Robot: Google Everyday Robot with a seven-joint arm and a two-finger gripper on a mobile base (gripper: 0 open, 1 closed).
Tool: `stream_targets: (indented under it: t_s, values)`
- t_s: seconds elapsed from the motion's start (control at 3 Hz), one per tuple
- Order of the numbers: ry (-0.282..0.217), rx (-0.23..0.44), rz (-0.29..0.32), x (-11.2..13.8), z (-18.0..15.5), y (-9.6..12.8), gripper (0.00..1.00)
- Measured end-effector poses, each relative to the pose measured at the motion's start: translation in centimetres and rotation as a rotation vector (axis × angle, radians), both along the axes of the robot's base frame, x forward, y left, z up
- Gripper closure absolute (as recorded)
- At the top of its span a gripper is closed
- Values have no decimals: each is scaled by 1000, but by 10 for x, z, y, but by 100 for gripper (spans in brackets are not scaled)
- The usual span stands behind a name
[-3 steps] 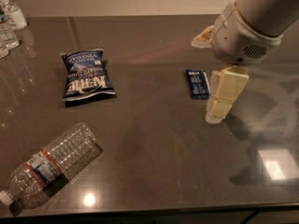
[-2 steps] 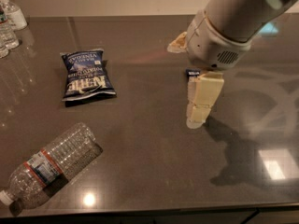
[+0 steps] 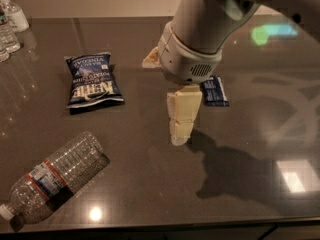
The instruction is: Place water bottle upright
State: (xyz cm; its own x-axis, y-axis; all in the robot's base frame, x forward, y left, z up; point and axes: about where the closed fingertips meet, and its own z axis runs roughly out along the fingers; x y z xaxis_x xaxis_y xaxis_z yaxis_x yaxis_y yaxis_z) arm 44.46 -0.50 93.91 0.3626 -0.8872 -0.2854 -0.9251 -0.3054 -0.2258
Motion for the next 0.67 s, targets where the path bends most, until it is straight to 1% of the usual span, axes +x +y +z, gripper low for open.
stream_targets:
  t_s: [0.33, 0.67]
  values:
    - [28, -7, 141, -15, -15, 54, 0]
    - [28, -8, 146, -15, -16, 56, 0]
